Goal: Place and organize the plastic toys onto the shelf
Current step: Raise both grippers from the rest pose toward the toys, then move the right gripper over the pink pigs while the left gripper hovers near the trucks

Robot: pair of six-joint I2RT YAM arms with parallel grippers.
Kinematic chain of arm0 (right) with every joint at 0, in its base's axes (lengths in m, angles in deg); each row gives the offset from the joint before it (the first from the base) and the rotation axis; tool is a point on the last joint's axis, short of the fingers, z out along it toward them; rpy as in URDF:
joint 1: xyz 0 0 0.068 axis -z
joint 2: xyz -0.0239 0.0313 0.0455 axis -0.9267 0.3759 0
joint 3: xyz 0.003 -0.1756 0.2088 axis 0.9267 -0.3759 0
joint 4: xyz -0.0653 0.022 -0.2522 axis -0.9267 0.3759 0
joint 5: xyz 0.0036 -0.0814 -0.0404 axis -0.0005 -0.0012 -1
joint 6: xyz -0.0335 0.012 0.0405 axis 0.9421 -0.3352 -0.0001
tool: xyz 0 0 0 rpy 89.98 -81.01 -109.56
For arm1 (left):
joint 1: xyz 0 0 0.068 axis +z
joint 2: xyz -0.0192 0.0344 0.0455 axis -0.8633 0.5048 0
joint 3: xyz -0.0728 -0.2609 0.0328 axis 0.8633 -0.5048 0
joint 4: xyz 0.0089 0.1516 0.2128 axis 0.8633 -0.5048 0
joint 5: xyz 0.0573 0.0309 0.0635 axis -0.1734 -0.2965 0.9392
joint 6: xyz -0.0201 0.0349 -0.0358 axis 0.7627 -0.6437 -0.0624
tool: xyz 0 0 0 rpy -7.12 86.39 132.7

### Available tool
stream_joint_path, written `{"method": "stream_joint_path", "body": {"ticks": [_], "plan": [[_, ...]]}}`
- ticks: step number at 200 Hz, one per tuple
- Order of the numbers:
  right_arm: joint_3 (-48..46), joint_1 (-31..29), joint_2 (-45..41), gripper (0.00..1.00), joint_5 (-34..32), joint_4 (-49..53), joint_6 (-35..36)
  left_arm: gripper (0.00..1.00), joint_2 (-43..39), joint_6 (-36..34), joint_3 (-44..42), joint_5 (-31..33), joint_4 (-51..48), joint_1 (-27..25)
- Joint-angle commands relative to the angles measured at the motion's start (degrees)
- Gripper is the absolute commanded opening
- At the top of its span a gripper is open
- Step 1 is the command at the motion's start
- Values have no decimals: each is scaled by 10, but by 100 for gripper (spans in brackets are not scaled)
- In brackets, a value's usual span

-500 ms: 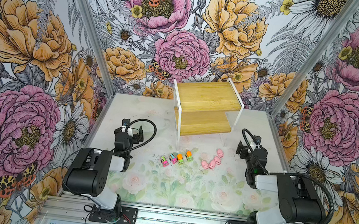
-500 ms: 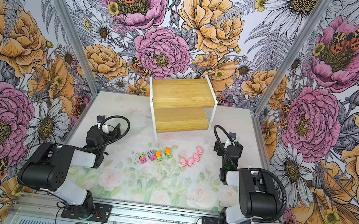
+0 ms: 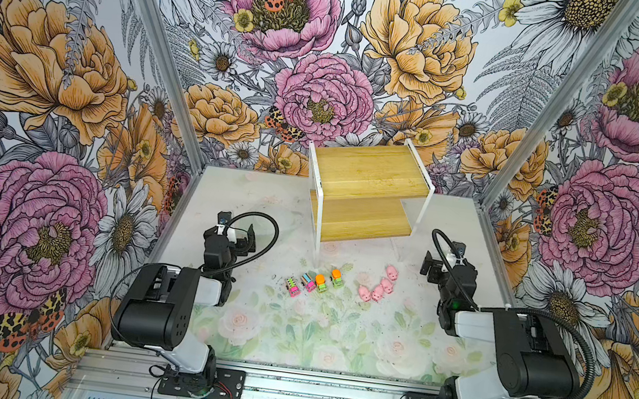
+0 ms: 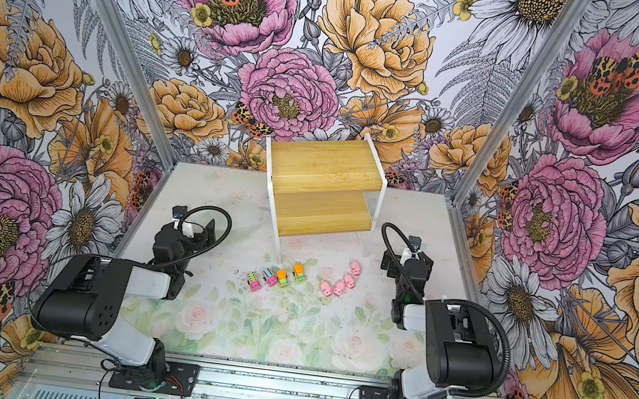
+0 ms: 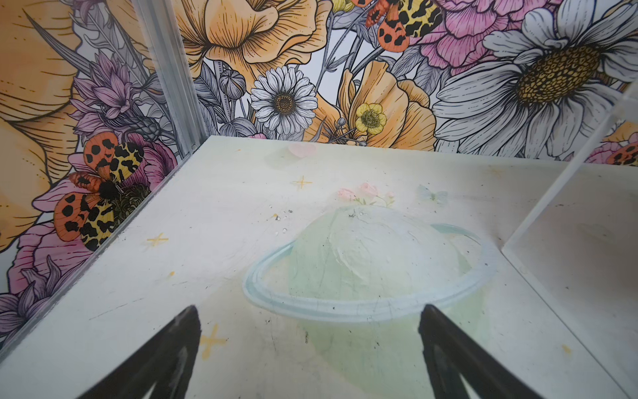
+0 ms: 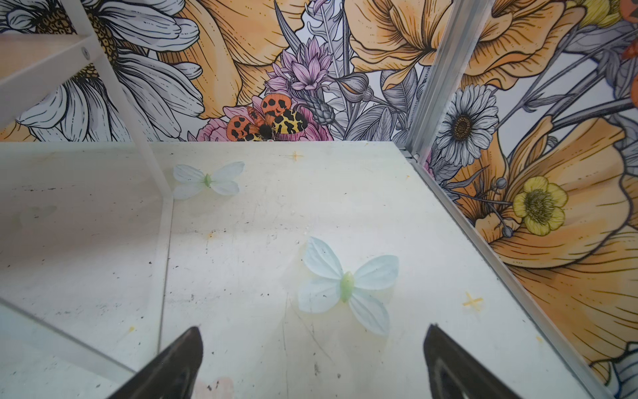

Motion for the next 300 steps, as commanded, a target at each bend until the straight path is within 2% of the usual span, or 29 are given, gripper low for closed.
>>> {"method": "stream_joint_path", "body": {"ticks": [1, 37, 50, 66, 87, 118, 155, 183, 200, 225, 256, 274, 300], "plan": [[16, 3, 5, 99, 8, 2, -5, 99, 3, -4, 10, -14, -1, 7], [16, 3, 4, 99, 7, 2, -5, 99, 3, -7, 10, -29, 0, 7], [15, 3, 3, 97, 7, 1, -5, 99, 3, -15, 4, -79, 9, 15], [13, 6, 3, 96, 17, 0, -7, 99, 5, -23, -1, -186, 26, 39], [5, 18, -9, 95, 38, -6, -14, 99, 6, -22, -1, -196, 29, 42], [-14, 25, -63, 95, 48, 4, -20, 99, 5, -20, 0, -173, 25, 38], [-27, 27, -86, 94, 45, -1, -22, 99, 3, 7, -1, -73, 23, 30], [-28, 26, -108, 93, 50, 14, -19, 97, 3, 8, -12, -57, 45, 26], [-30, 26, -157, 93, 49, 48, -19, 92, 2, 6, -20, -48, 59, 20], [-23, 26, -262, 92, 64, 139, -31, 95, -14, -24, -31, -18, 68, -7], [-20, 24, -414, 92, 124, 266, -63, 99, -92, -62, -36, 36, 10, -54], [-27, 22, -484, 91, 168, 313, -101, 99, -169, -89, -29, 54, -76, -92], [-40, 12, -552, 89, 220, 367, -152, 99, -283, -27, -13, 32, -211, -119]]}}
